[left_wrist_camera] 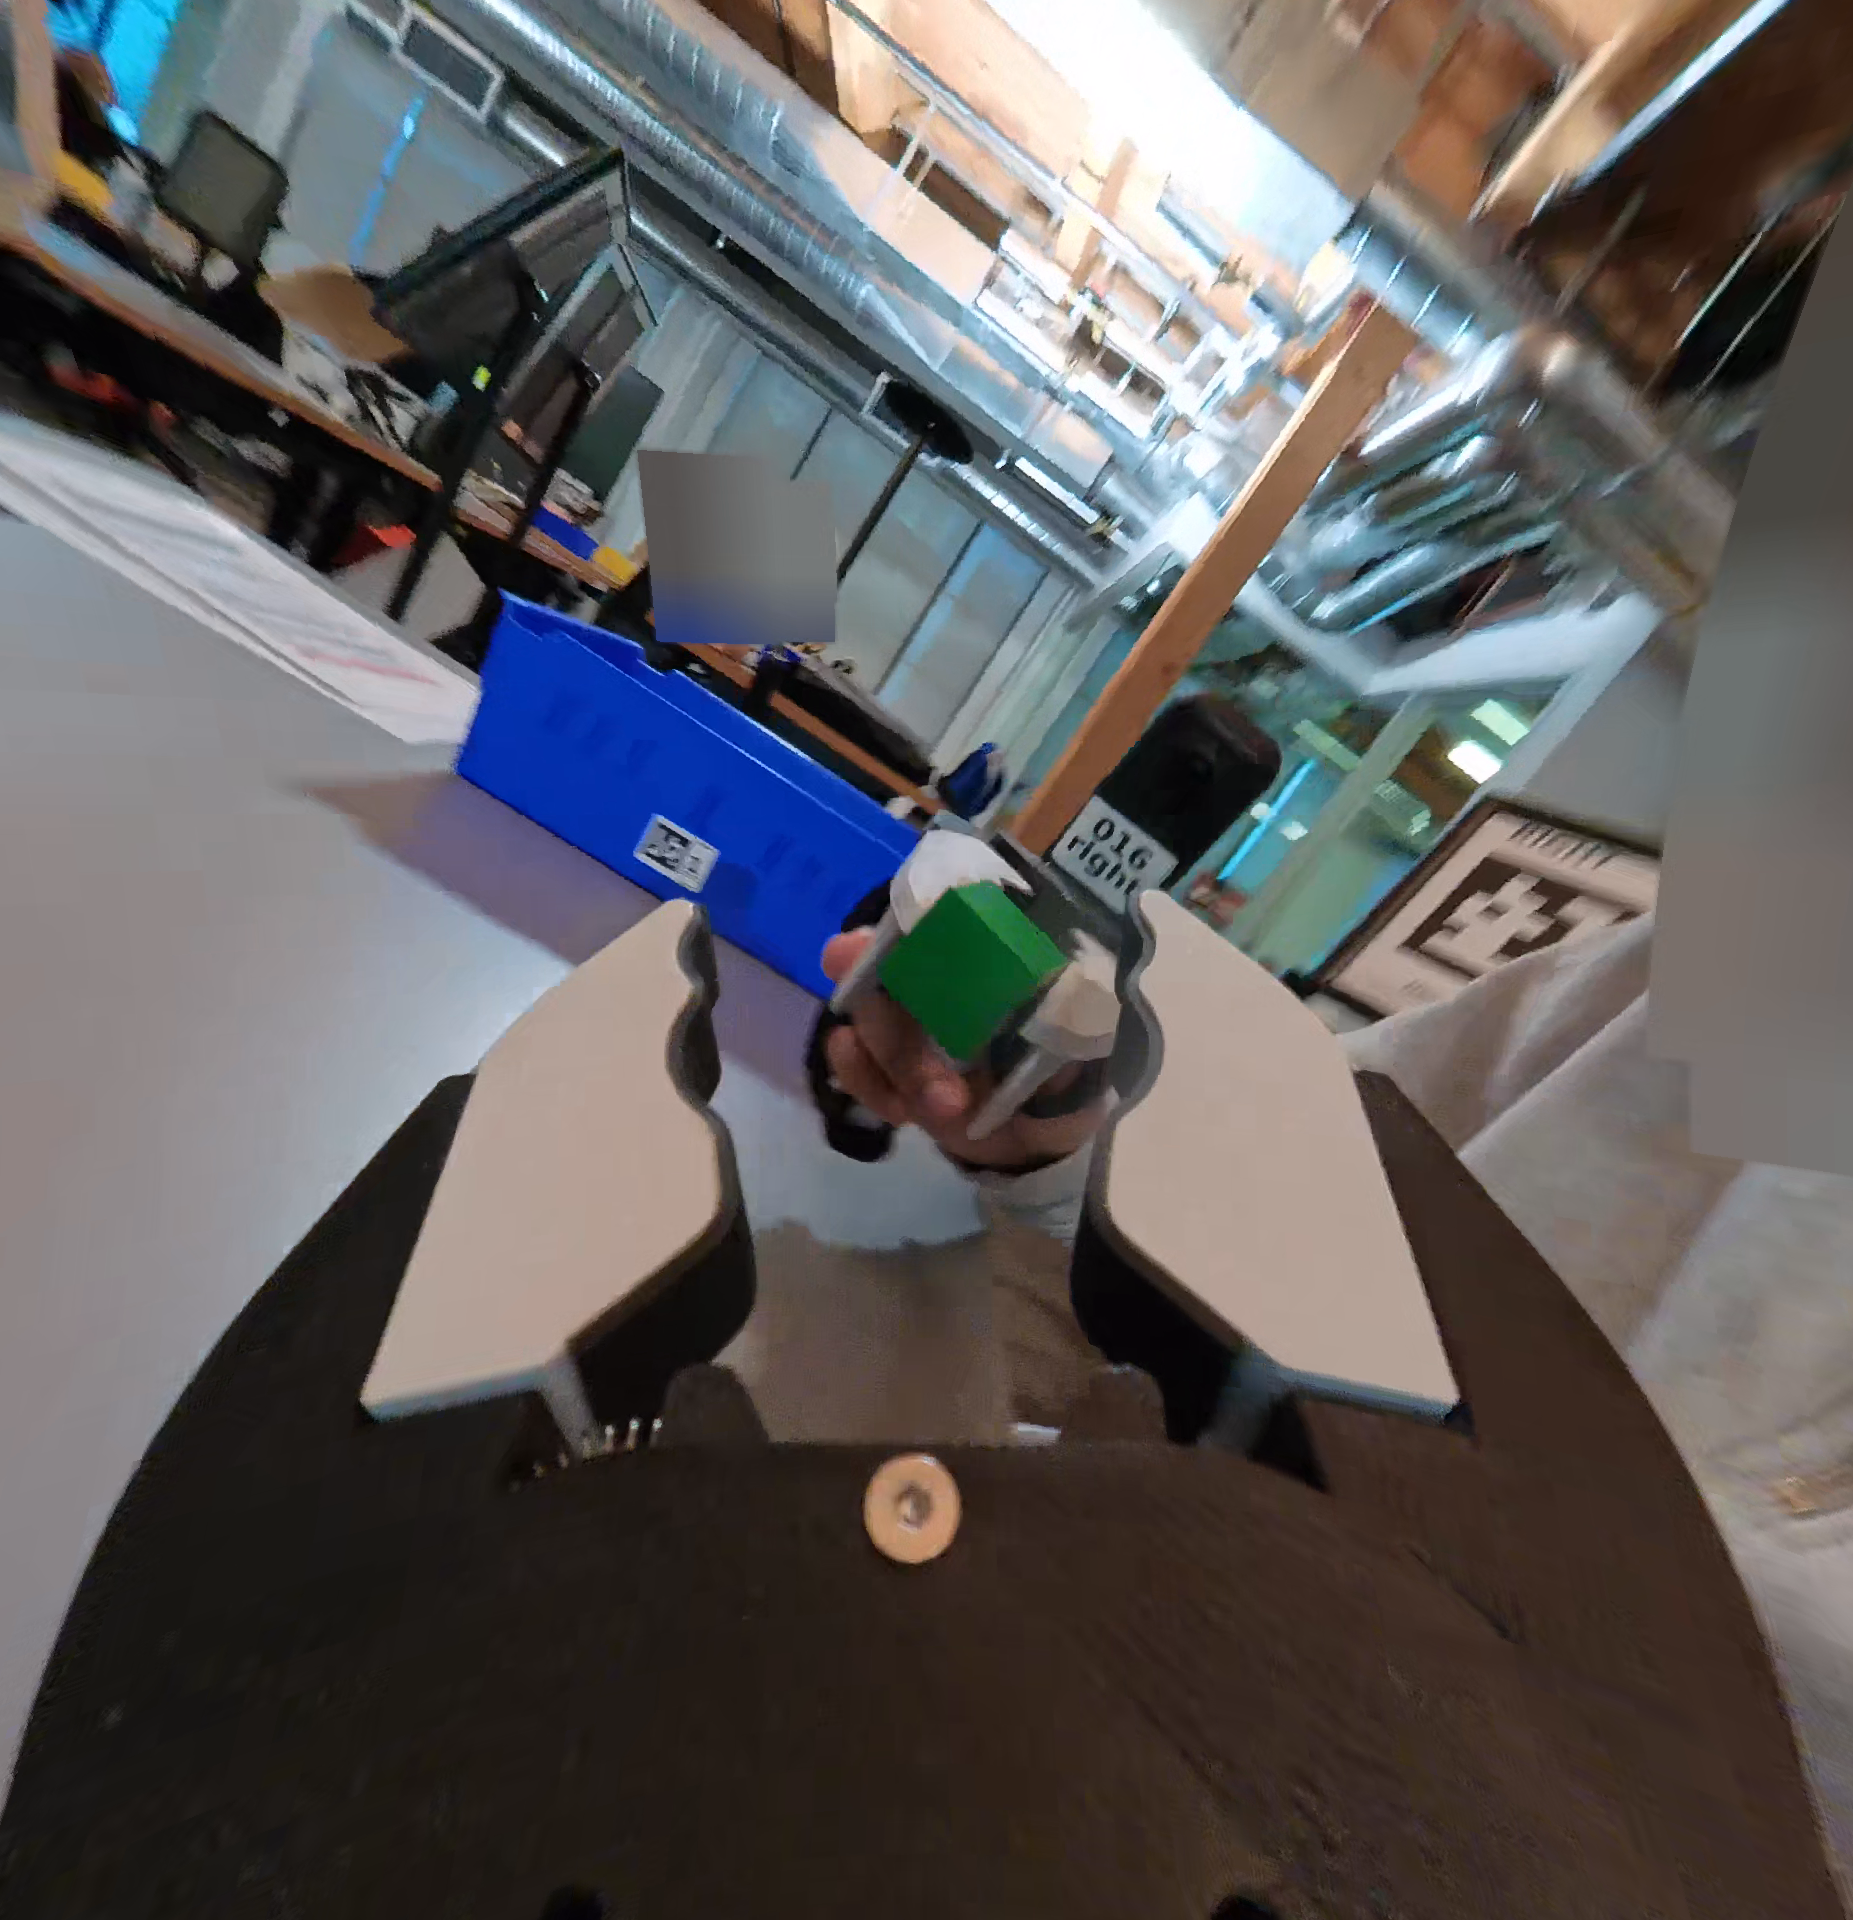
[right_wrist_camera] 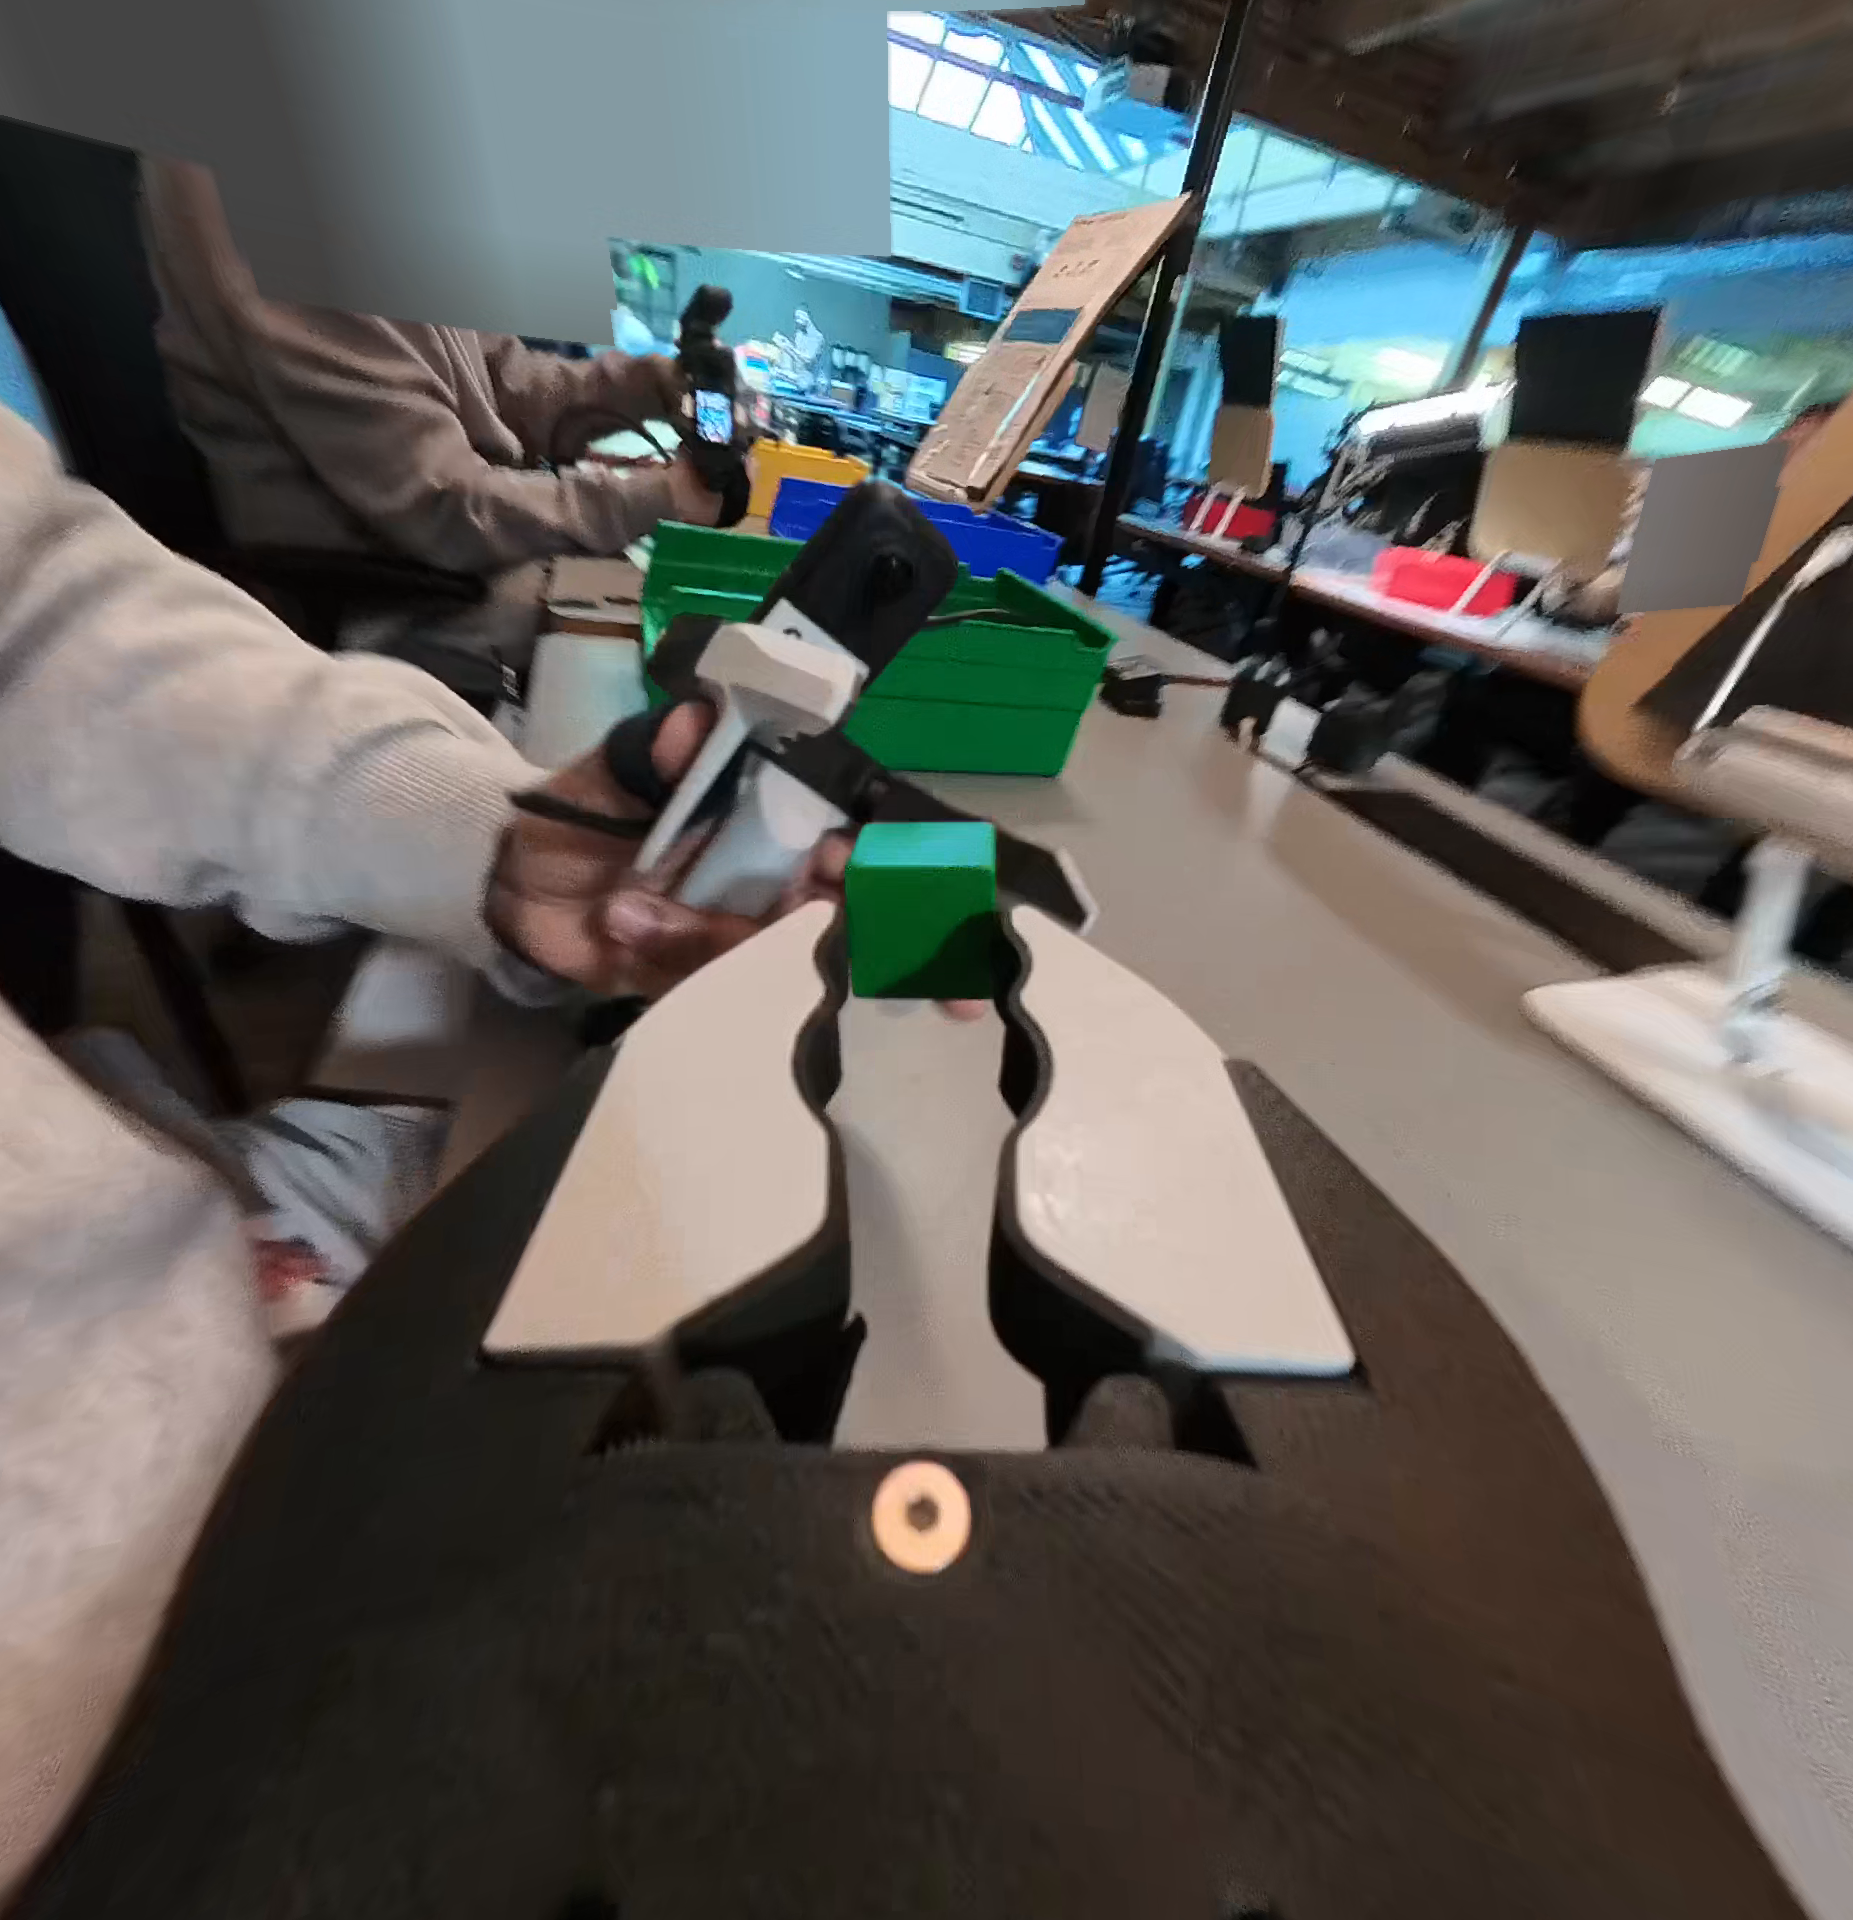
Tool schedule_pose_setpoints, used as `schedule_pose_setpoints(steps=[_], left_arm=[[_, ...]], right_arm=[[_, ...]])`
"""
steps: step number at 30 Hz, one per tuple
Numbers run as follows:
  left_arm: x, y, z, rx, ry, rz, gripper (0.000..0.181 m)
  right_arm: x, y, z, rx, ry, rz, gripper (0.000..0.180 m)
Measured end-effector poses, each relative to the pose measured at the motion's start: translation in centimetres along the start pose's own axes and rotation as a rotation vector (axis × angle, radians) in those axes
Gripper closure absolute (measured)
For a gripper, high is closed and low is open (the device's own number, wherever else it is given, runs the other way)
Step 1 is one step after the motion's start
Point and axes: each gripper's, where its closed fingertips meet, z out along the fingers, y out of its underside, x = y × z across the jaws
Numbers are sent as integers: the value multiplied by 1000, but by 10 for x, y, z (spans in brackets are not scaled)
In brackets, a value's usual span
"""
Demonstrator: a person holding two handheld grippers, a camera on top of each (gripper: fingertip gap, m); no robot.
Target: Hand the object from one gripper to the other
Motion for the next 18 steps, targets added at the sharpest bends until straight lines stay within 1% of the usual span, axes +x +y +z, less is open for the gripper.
schedule_pose_setpoints(steps=[1,4,6,8,11,14,16,18], left_arm=[[-1,-1,1,-16,-21,78,104],[-3,7,7,-112,-65,306,97],[-3,15,13,-177,-82,464,97],[2,21,20,-214,-81,600,100],[11,27,29,-227,-78,778,109],[14,38,32,-269,-78,889,114],[10,43,32,-294,-95,930,117],[8,43,31,-294,-108,948,120]], right_arm=[[-1,0,-2,4,-30,92,153],[-3,-2,-11,39,-131,419,152],[4,-7,-21,113,-155,593,153],[15,-9,-31,183,-147,709,153],[20,-4,-40,199,-178,856,153],[16,-2,-38,211,-285,1001,153],[9,0,-34,190,-364,1087,153],[4,0,-31,183,-412,1131,153]])
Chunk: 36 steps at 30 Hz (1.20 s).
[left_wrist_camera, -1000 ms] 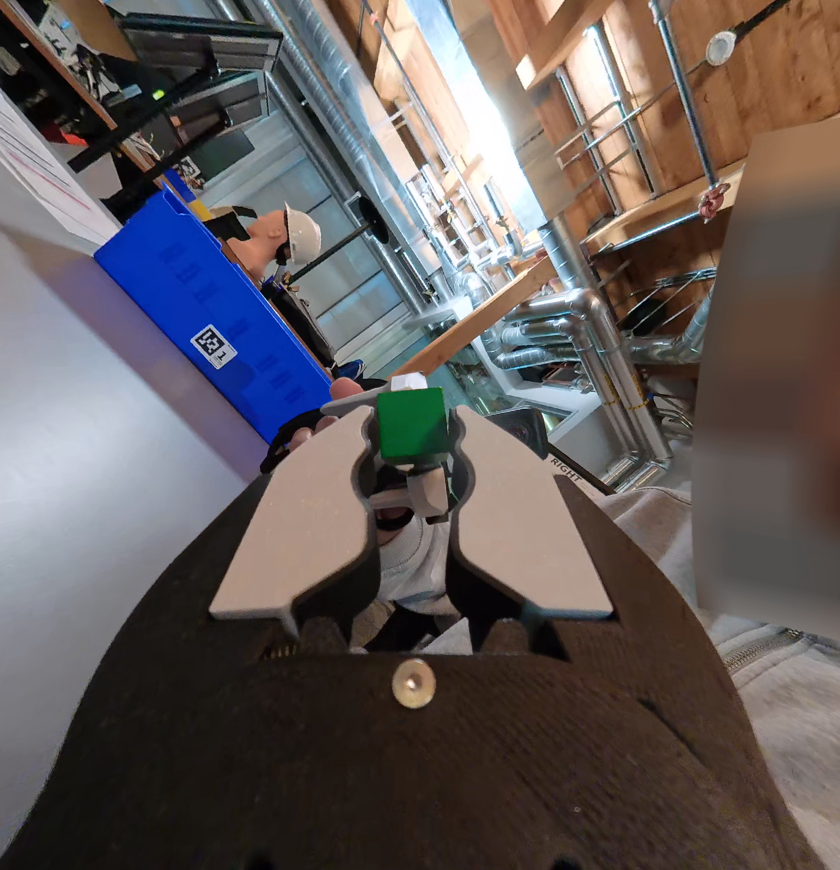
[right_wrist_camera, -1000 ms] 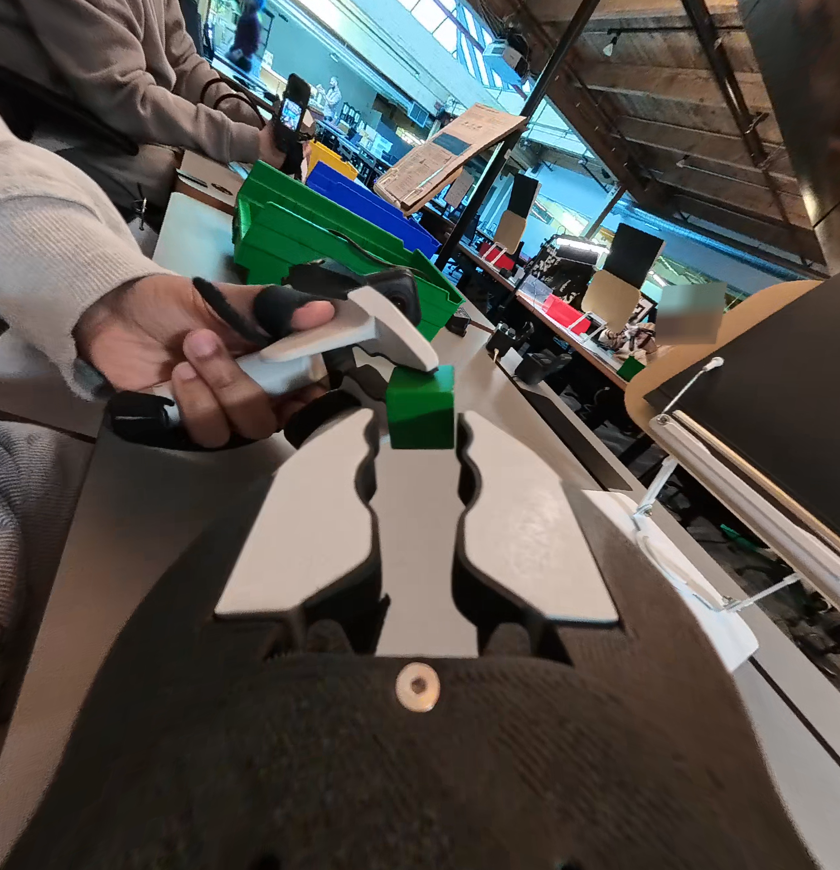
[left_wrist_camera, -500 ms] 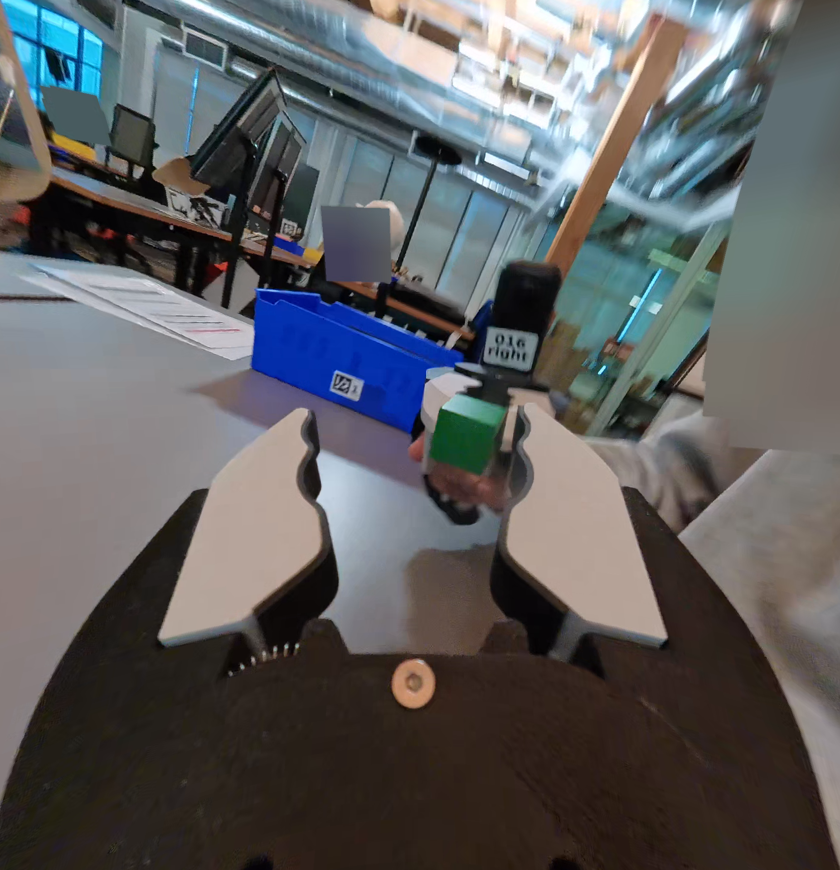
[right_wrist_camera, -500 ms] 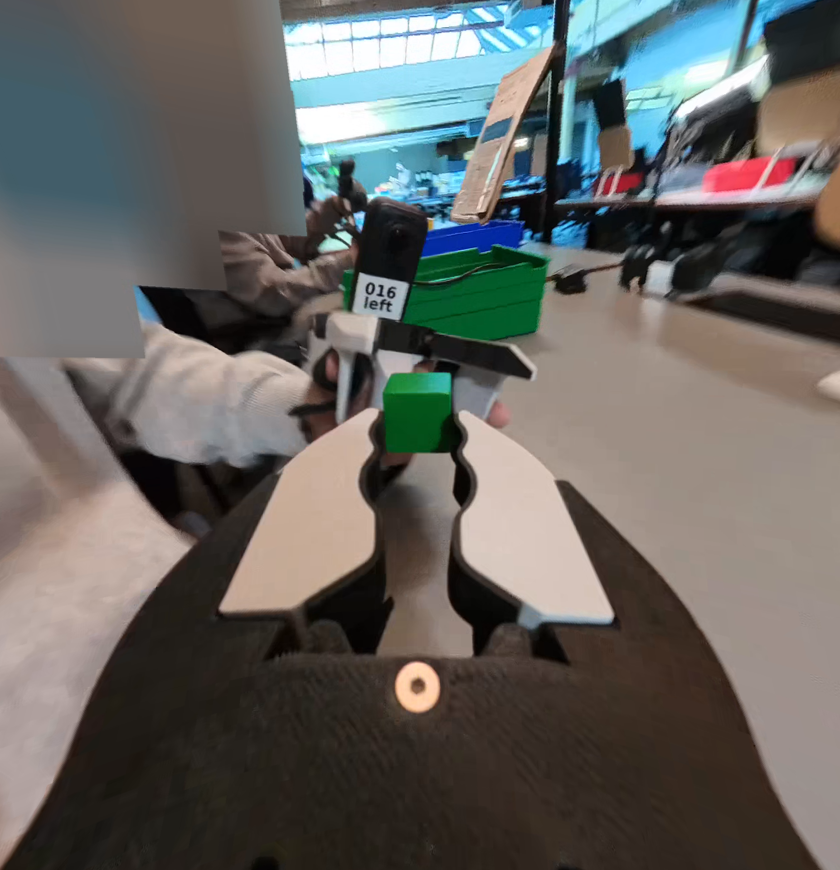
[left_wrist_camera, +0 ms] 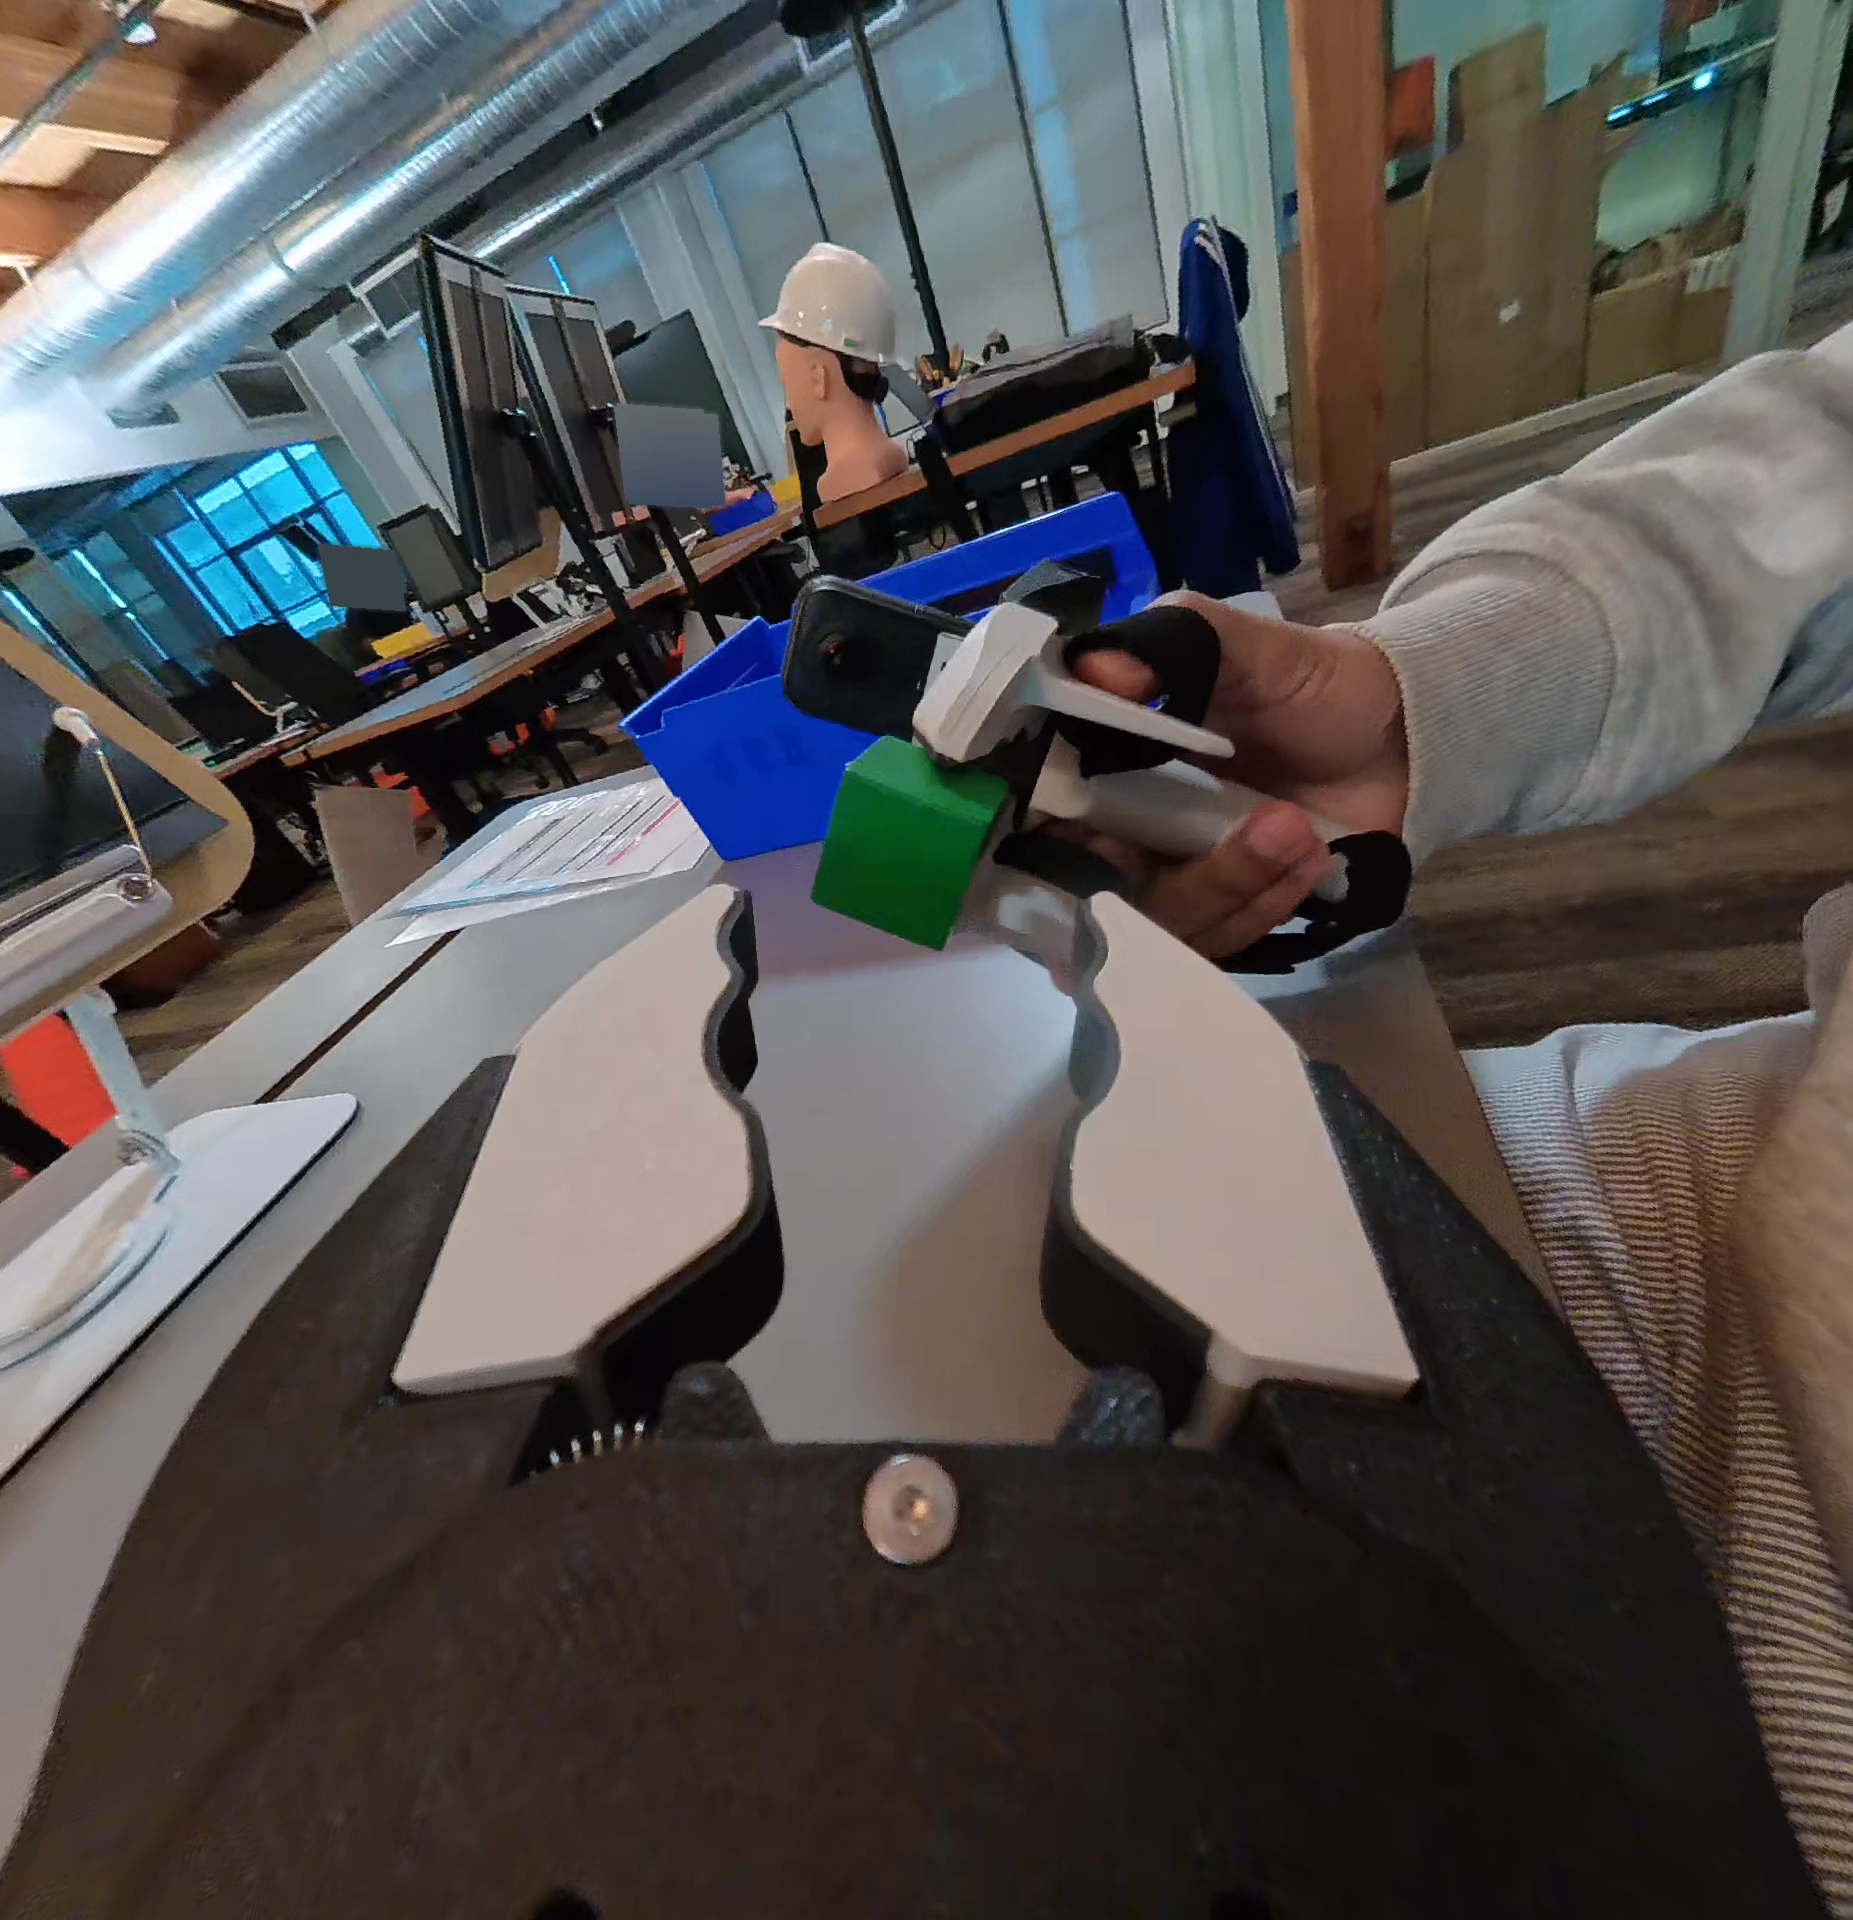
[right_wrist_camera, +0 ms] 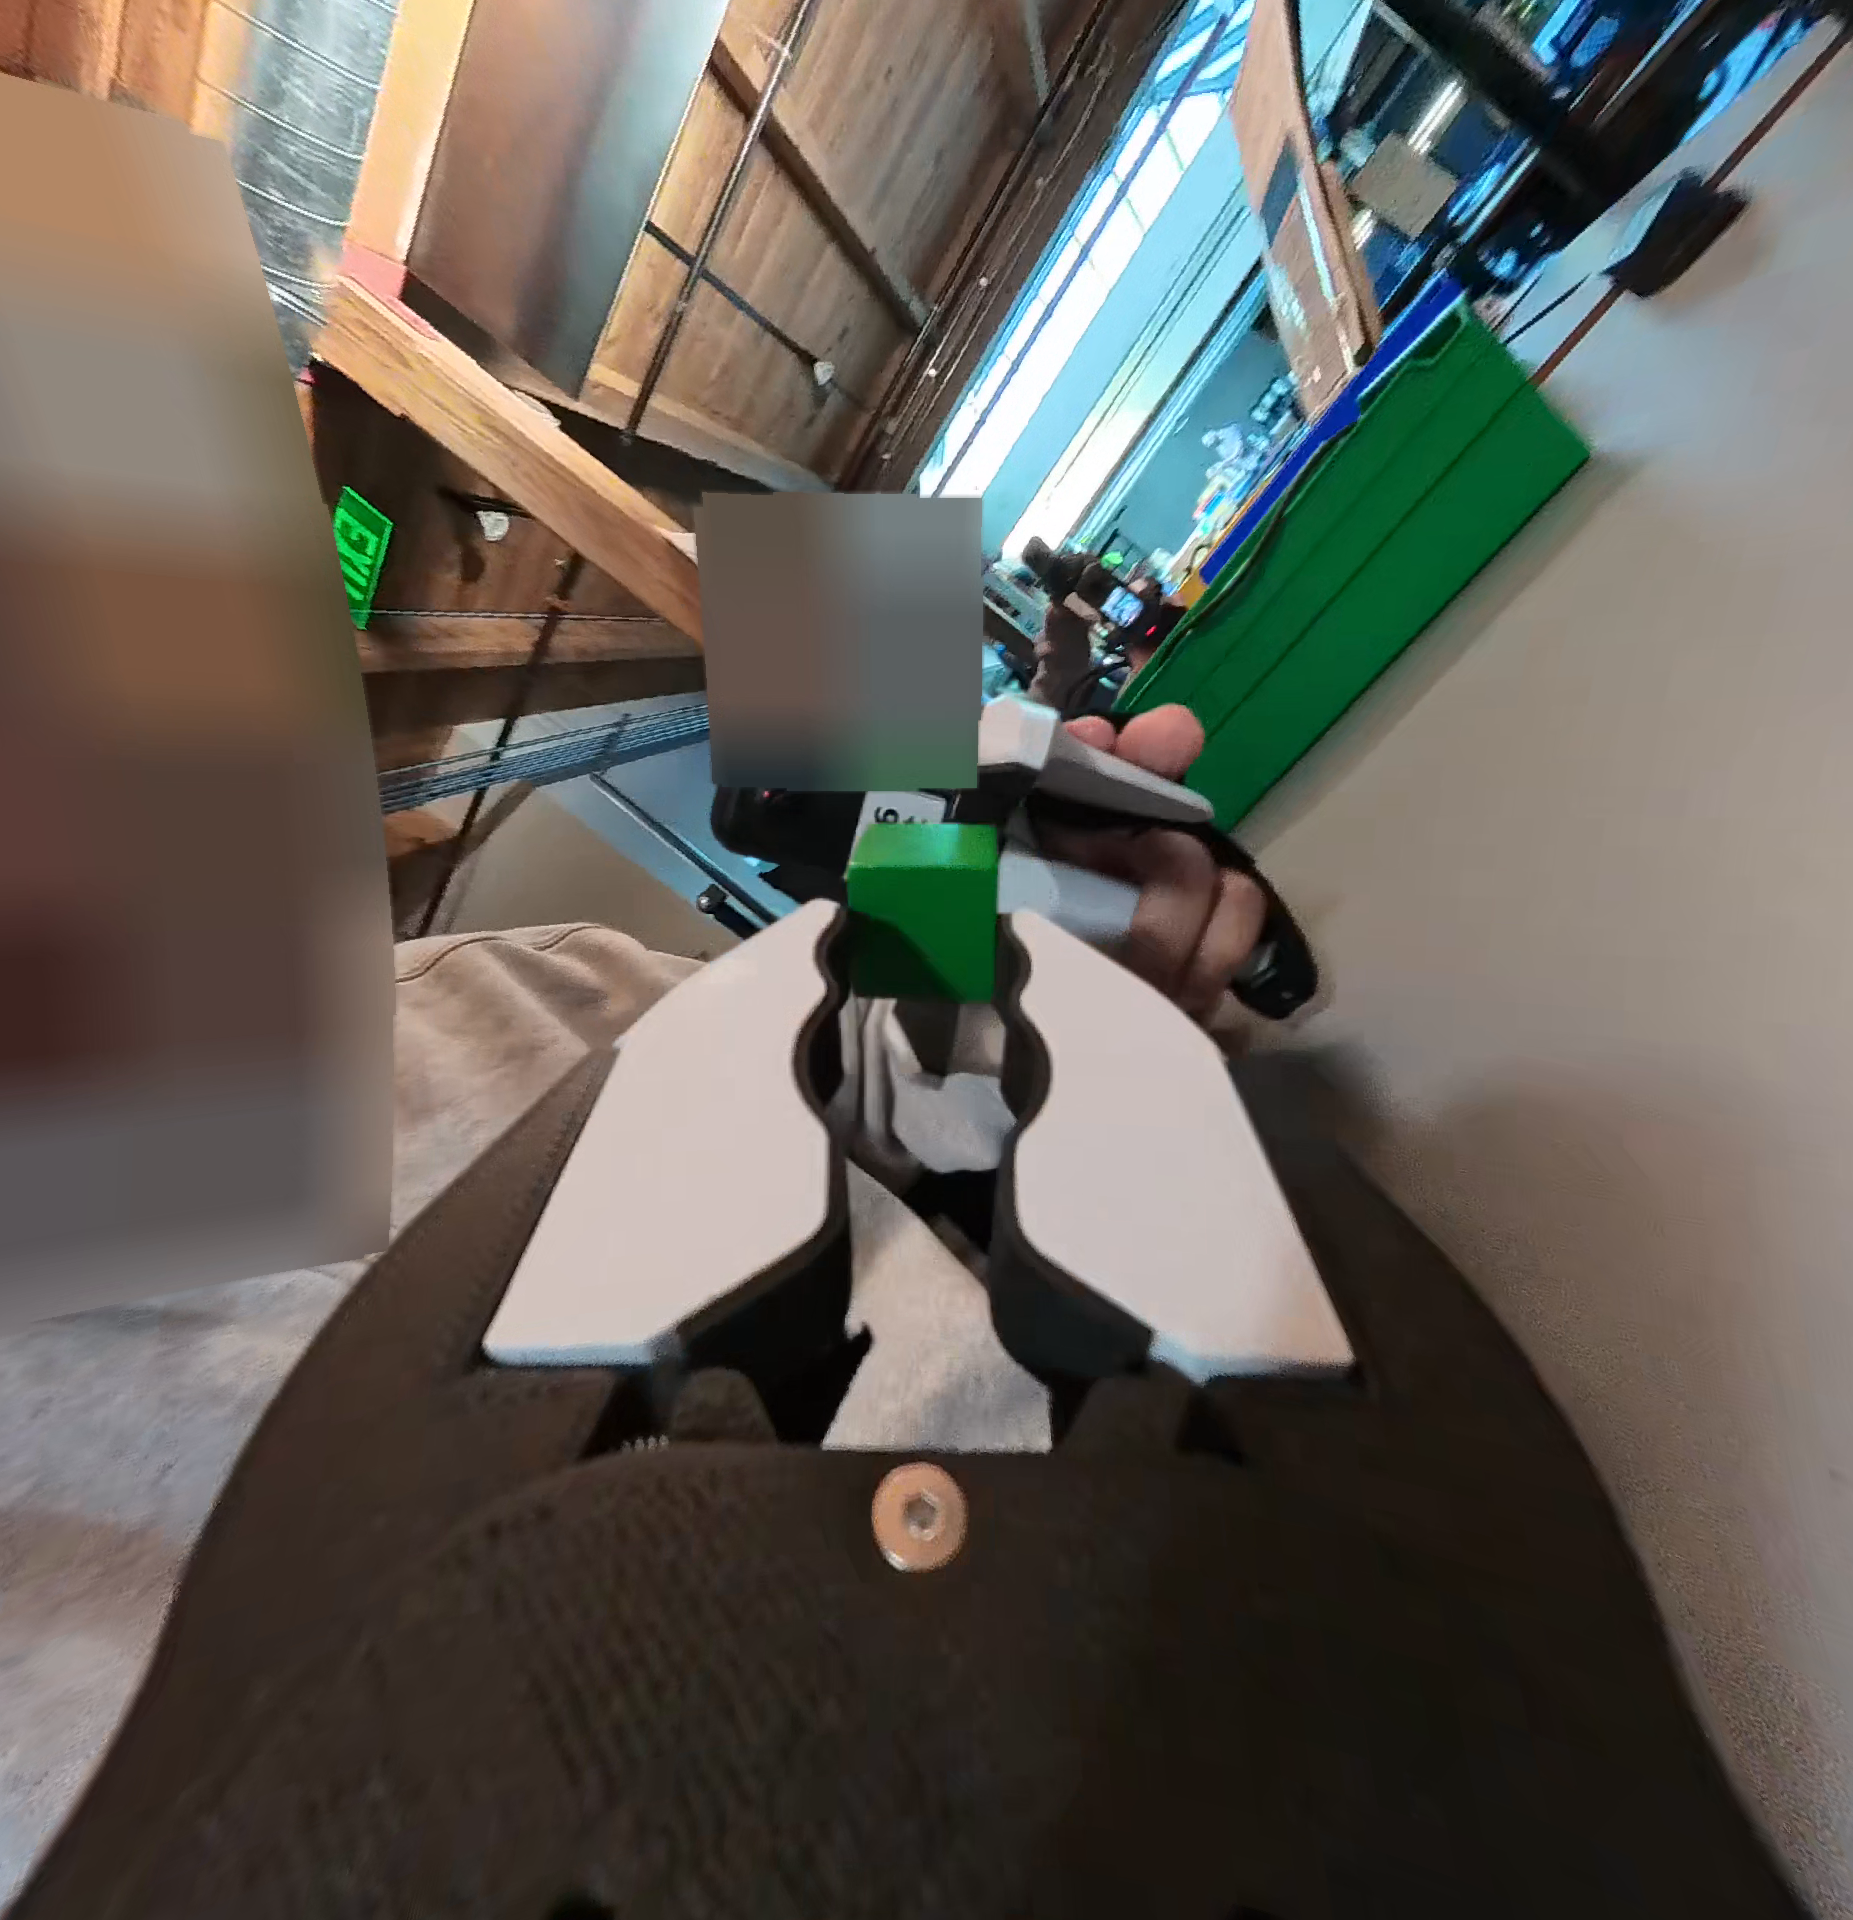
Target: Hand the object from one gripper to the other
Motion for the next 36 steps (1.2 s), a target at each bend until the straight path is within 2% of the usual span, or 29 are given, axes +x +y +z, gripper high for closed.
schedule_pose_setpoints(steps=[7,10,13,14,17,19,24,27,32,36], left_arm=[[1,1,-5,-5,-9,-11,133],[4,6,-5,-39,-3,12,148],[2,7,-5,-53,-8,15,150],[-1,8,-5,-61,-27,19,150],[-15,19,-6,-149,-126,82,151],[-21,27,-7,-219,-176,131,151],[-29,53,-7,-440,-257,252,151],[-34,67,-11,-599,-311,406,151],[-29,69,-11,-693,-330,534,151],[-30,67,-13,-712,-347,552,151]], right_arm=[[11,10,8,-69,6,70,153],[10,13,11,-82,-1,74,153],[13,11,11,-68,15,46,153],[18,8,10,-46,41,33,148],[38,-11,0,87,212,-68,110],[42,-24,-10,133,329,-204,104],[46,-32,-22,1,667,-665,125],[46,-26,-13,-65,755,-841,129],[60,-2,1,-154,764,-731,134],[68,5,2,-192,777,-681,139]])
